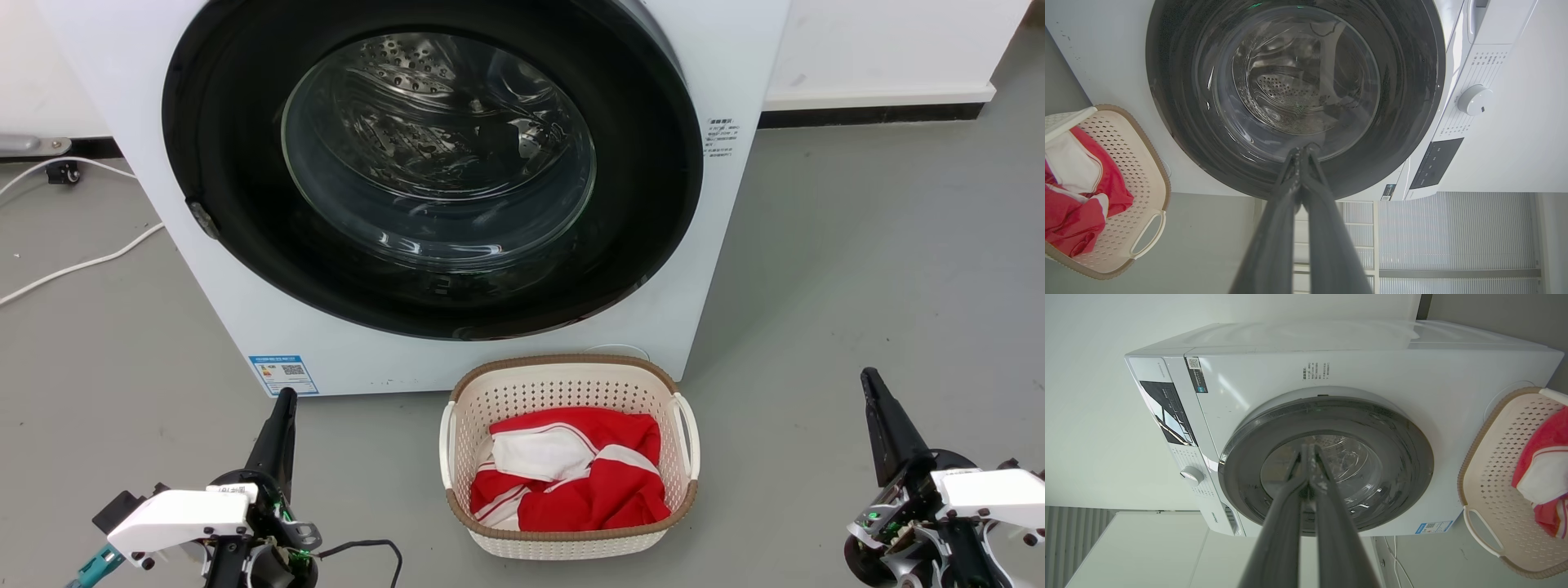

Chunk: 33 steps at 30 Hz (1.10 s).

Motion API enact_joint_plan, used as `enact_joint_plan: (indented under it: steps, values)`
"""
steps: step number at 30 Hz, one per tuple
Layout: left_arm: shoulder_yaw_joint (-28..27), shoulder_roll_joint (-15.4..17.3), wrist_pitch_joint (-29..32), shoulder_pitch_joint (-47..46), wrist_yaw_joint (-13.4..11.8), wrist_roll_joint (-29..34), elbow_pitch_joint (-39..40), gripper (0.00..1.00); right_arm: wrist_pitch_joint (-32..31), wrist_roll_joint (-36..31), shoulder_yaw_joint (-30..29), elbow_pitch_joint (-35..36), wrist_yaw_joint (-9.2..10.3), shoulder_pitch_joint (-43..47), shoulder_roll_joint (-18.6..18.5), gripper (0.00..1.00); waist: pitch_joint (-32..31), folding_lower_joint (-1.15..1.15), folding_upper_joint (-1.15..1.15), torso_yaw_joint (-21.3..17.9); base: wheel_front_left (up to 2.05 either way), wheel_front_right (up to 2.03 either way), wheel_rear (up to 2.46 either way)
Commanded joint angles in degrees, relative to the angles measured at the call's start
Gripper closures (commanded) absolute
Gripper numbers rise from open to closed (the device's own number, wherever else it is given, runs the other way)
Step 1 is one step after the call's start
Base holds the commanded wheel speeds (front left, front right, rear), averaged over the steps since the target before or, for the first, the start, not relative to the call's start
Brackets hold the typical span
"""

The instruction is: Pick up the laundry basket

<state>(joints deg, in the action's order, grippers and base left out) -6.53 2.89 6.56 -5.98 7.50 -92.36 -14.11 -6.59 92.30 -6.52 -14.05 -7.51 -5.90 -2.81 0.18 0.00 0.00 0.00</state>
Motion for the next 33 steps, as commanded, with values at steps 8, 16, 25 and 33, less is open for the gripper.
enact_joint_plan:
  steps: [8, 16, 25, 33]
  values:
    - [-0.1, 0.0, 0.1, -0.5, 0.2, -0.1, 0.0, 1.00, -0.1, 0.2, 0.0, 0.0, 0.04, -0.6, -0.1, 1.00, 0.0, 0.00, 0.00, 0.0, 0.00, 0.00, 0.00]
    - [-0.1, 0.0, 0.1, -0.5, 0.2, -0.1, 0.0, 1.00, -0.1, 0.2, 0.0, 0.0, 0.03, -0.6, -0.1, 1.00, 0.0, 0.00, 0.00, 0.0, 0.00, 0.00, 0.00]
    - [-0.1, 0.0, 0.1, -0.5, 0.2, -0.1, 0.0, 1.00, -0.1, 0.2, 0.0, 0.0, 0.04, -0.6, -0.1, 1.00, 0.0, 0.00, 0.00, 0.0, 0.00, 0.00, 0.00]
    - [0.1, -0.1, 0.0, 0.7, 0.0, 0.0, -0.9, 0.00, 0.0, 0.0, 0.1, -0.9, 0.01, 0.7, 0.1, 0.00, 0.0, 0.00, 0.00, 0.0, 0.00, 0.00, 0.00]
